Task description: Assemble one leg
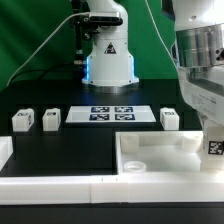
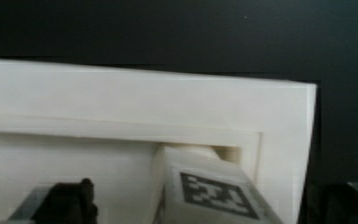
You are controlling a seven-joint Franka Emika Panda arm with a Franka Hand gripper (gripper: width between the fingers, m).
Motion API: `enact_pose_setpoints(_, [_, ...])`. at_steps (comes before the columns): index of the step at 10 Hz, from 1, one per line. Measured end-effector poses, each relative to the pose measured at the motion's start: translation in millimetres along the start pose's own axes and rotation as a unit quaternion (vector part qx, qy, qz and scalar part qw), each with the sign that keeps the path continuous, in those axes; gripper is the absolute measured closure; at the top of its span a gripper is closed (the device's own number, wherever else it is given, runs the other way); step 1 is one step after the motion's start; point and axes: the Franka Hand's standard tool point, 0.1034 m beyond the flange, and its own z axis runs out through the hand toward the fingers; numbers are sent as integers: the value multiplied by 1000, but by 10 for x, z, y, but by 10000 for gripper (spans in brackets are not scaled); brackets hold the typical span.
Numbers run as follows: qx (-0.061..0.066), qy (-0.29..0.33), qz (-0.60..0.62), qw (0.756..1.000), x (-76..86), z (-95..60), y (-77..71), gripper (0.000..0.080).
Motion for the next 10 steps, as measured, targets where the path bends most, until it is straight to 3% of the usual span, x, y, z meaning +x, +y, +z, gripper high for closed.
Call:
enact_pose_setpoints(2, [-5,8,-170,985,-6,13,10,152])
enact_pose_setpoints(5, [-5,10,-285,958,39,14,11,150])
enact_pose_setpoints(6, [-13,14,-356,934,52,14,14,150])
enact_pose_setpoints(8, [-36,33,-505,862,57,-21,-66,150])
enact_pose_setpoints(9, [-47,42,-590,805,51,-57,-117,150])
enact_pose_setpoints(10, [-51,39,-648,759,91,-66,-120,150])
